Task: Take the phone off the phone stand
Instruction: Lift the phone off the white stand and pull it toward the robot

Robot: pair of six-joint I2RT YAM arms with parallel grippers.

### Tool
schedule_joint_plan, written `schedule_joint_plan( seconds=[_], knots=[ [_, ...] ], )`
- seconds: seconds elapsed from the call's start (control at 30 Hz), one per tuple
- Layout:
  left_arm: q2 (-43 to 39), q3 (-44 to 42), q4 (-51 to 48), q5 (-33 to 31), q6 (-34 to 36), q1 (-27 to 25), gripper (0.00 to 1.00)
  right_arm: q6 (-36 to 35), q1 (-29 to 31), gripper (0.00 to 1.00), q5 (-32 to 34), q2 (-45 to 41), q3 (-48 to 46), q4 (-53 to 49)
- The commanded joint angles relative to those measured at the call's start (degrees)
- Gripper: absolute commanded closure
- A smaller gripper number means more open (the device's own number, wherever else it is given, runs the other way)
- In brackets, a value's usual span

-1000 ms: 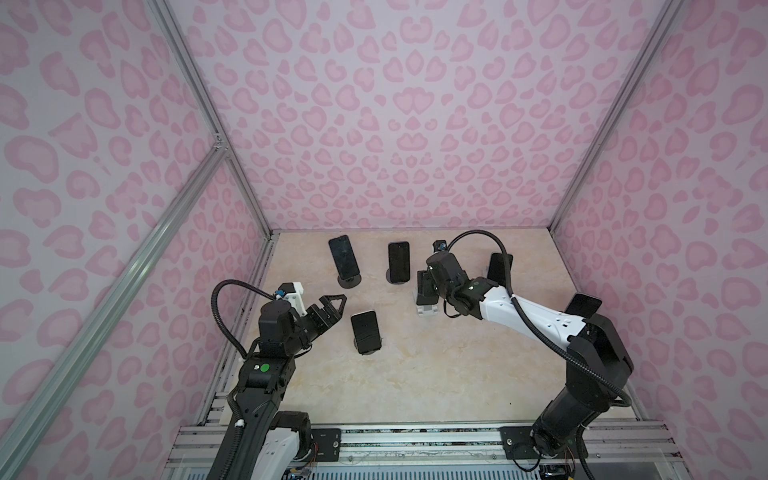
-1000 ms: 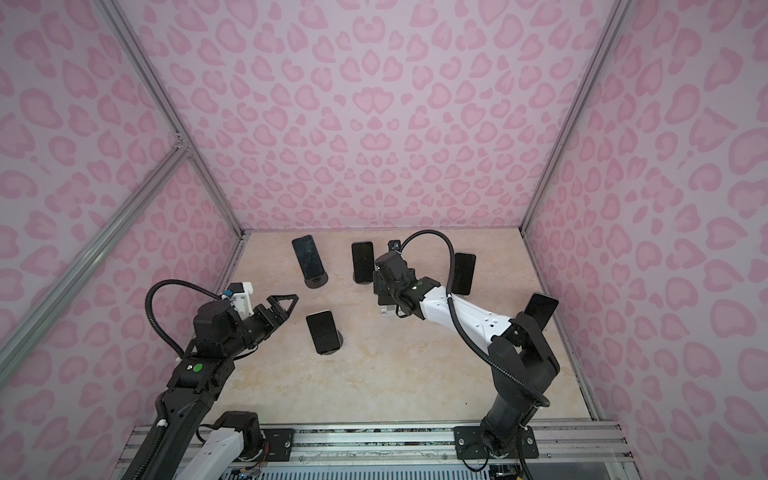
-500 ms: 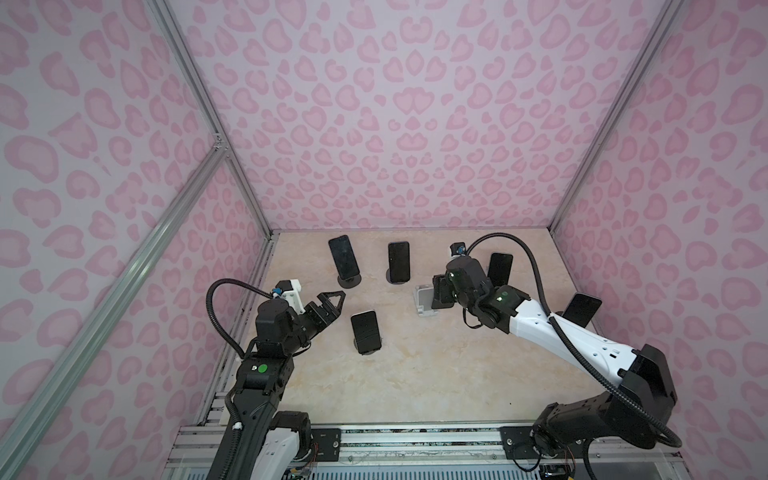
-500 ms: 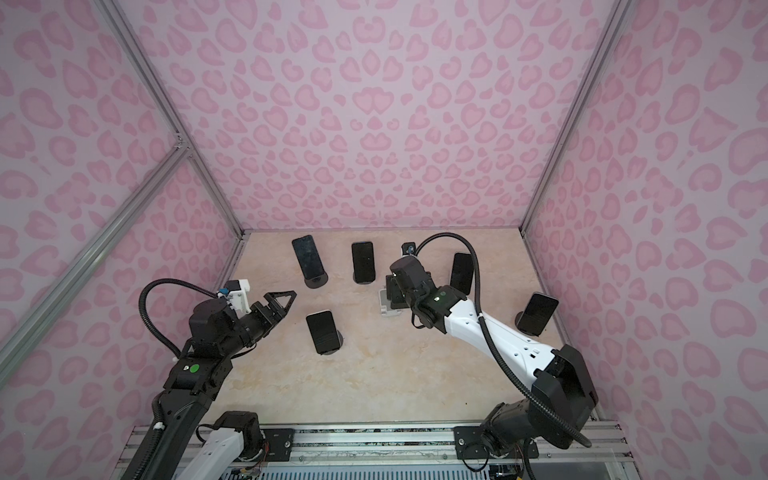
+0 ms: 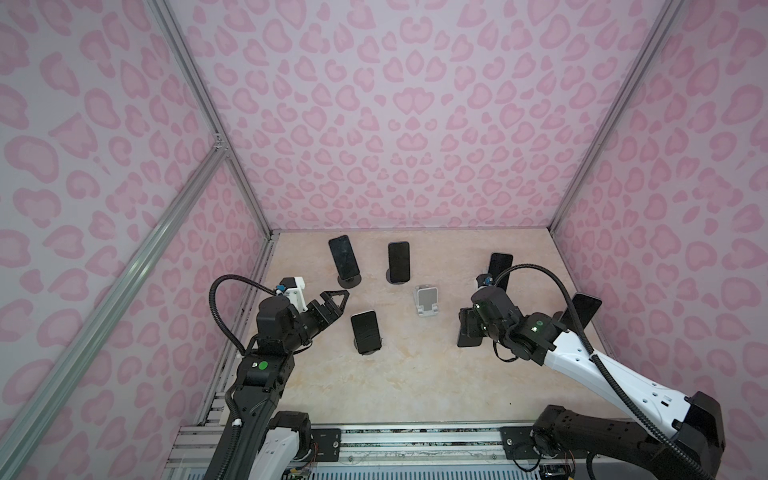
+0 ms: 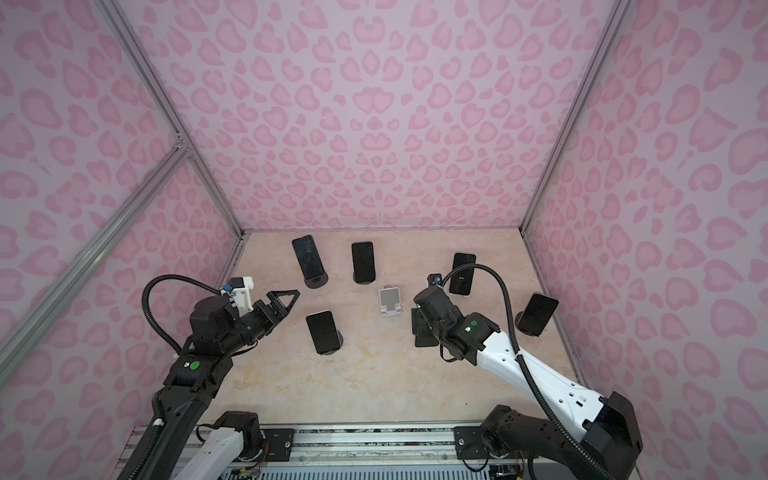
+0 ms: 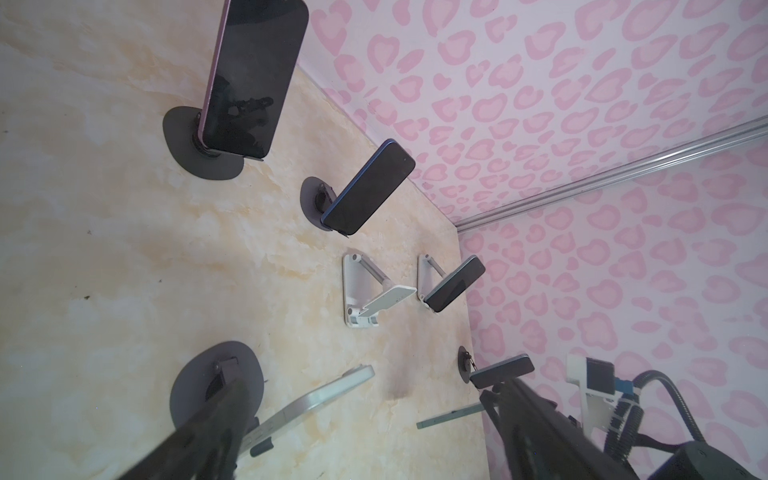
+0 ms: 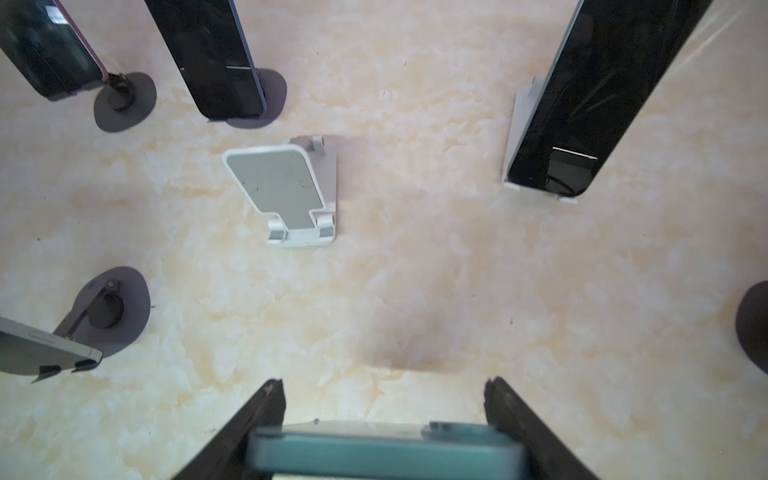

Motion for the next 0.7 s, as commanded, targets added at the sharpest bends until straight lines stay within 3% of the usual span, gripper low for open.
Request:
schedule_joint_plan(
  seconds=[0.0,0.27,0.67],
  knots=[
    [0.15,1.24,1.47,2.47,1.72,-0.34,0.04,4.22,0.35,0.26,-3.10,-0.80,-2.56,0.03],
    [-0.82,5.56,1.05,5.51,2.94,-2.32,0.03,8.27,2.21,0.27,-4.97,3.67,-3.66,-0.80],
    [-1.69,4.85,0.89,3.27,3.28,-3.65,0.03,9.53,2.21,0.27,-9.39,8.84,-5.55,5.01]
  ],
)
